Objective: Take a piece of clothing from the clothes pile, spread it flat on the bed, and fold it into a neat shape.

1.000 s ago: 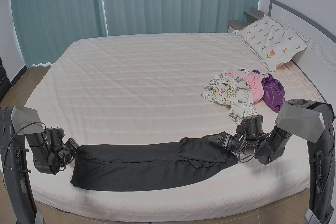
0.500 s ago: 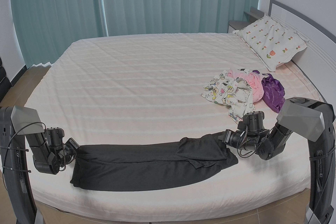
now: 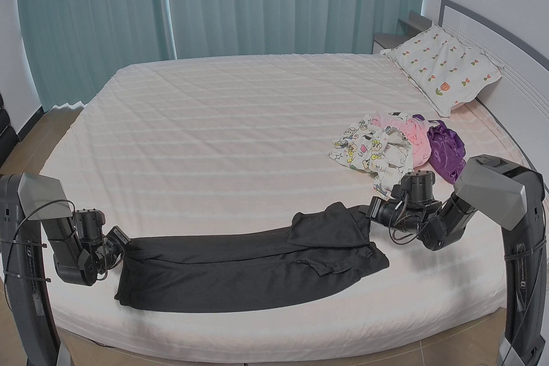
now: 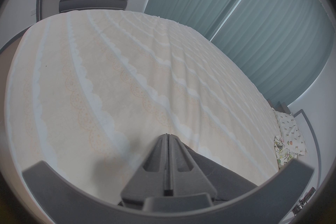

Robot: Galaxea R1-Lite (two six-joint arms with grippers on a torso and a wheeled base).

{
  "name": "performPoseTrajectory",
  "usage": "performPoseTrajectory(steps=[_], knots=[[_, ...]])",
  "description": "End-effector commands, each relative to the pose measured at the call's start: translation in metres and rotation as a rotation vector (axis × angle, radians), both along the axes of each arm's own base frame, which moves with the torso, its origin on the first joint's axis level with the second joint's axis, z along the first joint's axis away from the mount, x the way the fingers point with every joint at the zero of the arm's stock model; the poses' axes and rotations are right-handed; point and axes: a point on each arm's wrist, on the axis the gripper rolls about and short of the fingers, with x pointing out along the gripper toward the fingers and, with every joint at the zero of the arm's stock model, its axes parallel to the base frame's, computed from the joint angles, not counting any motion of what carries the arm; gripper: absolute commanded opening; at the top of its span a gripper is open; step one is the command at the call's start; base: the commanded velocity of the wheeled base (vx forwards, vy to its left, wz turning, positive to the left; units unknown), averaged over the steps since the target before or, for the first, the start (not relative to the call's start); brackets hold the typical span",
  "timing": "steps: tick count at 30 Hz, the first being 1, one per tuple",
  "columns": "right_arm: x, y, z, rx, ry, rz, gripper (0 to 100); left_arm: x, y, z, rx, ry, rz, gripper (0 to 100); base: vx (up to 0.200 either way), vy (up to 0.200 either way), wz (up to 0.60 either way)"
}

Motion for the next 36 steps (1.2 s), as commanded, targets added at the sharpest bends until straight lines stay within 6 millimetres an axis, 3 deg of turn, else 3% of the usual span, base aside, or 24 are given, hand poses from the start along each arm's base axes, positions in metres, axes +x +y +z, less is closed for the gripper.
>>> performPoseTrajectory(steps=[1,11,12,16,17,23,26,30,36], knots=[[0.003,0.001,-0.004,0.002,0.000,0.003,0,-0.001,0.000,-0.001,0.001,0.003,0.001,0,0.000,0.000,0.00],[0.014,0.005,-0.025,-0.023,-0.002,0.016,0,-0.002,-0.001,-0.001,0.004,0.007,-0.003,0,0.000,0.000,0.00],[0.015,0.005,-0.024,-0.023,-0.007,0.014,100,-0.002,-0.001,-0.001,0.005,0.007,-0.004,0,0.000,0.000,0.00],[0.016,0.005,-0.022,-0.022,-0.013,0.009,100,-0.004,-0.001,-0.002,0.005,0.015,-0.007,0,0.000,0.000,0.00],[0.016,0.005,-0.021,-0.022,-0.014,0.009,100,-0.004,-0.001,-0.002,0.005,0.015,-0.007,100,0.000,0.000,0.00],[0.012,-0.005,-0.002,-0.012,-0.036,-0.023,100,-0.005,0.000,-0.001,0.008,0.013,-0.006,100,0.000,0.000,0.00],[-0.004,-0.006,0.018,-0.016,-0.034,-0.058,100,-0.008,0.008,0.018,0.017,-0.050,0.020,100,0.000,0.000,0.00],[-0.032,0.013,0.039,0.057,0.019,-0.129,100,-0.016,0.010,0.050,0.021,-0.126,0.016,100,0.000,0.000,0.00],[-0.073,0.031,0.034,0.063,0.122,-0.161,100,-0.038,0.000,0.061,-0.001,-0.103,-0.086,100,0.000,0.000,0.00]])
